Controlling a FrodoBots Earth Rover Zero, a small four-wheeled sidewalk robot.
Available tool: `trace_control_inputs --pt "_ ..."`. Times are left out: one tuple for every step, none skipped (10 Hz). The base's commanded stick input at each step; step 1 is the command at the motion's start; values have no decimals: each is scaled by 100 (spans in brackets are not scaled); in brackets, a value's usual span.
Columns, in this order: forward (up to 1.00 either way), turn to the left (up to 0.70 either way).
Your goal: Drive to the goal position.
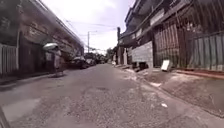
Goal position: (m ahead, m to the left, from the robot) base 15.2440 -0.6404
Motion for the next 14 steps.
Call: trace_control_inputs --pt "70 1" --pt "70 2" --pt "70 2" --pt "70 1" --pt "70 1" --pt "70 1" --pt "70 2" --pt "70 3" --pt "70 3" --pt "70 3" --pt "70 3" --pt "70 4" --pt "70 4" --pt "70 4"
